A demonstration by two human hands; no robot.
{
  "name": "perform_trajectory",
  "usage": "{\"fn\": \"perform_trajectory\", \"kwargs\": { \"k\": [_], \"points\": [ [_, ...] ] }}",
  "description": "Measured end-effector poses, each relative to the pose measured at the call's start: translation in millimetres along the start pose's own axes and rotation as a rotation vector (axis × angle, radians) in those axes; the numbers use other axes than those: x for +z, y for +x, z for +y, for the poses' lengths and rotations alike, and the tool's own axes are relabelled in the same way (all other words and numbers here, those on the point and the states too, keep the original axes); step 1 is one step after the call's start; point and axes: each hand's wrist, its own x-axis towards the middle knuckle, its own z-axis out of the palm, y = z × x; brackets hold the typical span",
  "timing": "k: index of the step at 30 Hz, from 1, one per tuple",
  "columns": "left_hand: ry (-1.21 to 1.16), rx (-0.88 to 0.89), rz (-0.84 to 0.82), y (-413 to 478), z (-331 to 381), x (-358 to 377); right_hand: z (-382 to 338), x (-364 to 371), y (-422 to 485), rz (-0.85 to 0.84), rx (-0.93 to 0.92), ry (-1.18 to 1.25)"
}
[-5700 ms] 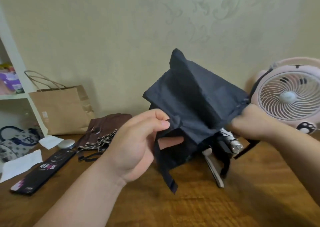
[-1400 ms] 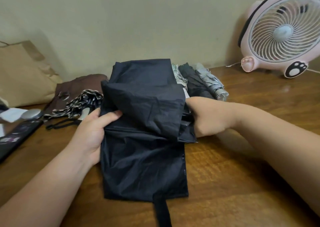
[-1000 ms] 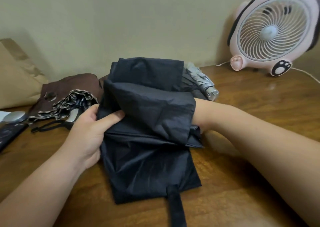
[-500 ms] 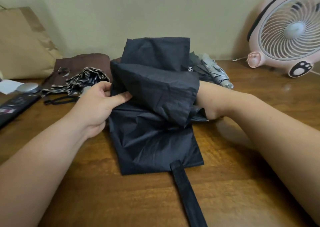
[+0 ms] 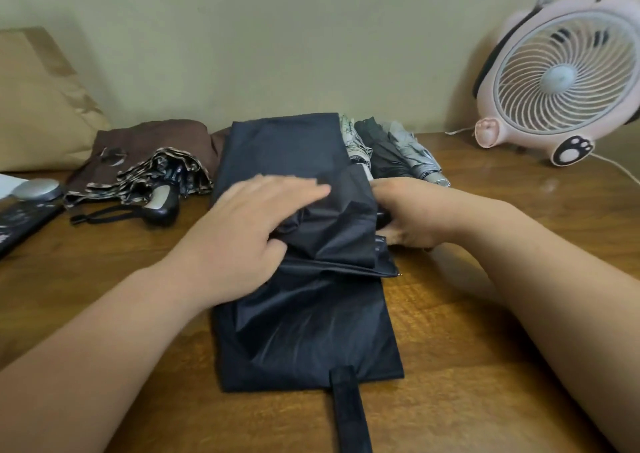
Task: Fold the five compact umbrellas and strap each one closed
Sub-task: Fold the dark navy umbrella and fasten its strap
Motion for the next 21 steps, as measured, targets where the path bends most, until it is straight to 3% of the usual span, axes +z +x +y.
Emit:
{"fn": "perform_trajectory", "kwargs": {
  "k": [4, 5, 8, 9, 12, 15, 21],
  "points": [
    [-0.15, -0.074, 0.014, -2, -18, 1, 12, -17, -19, 0.012, 0.066, 0.046],
    [-0.204, -0.091, 0.041, -3, -19, 1, 13, -21, -25, 0.087, 0.052, 0.088],
    [-0.401, -0.181, 0.182, -6, -18, -3, 2, -28, -32, 0.556, -0.103, 0.212],
    [-0.467, -0.199, 0.2, -6, -18, -6, -9, -29, -33, 0.612, -0.192, 0.233],
    [-0.558, -0.117, 0.158, -8, -19, -14, -36, -17, -30, 0.395, -0.397, 0.073],
    [-0.66, -0.097, 0.277, -8, -20, -13, -38, 1, -19, 0.281, -0.388, -0.095],
    [-0.695, -0.485, 0.722, -1, -39, 1, -27, 0, -16, 0.649, -0.27, 0.023]
  ]
}}
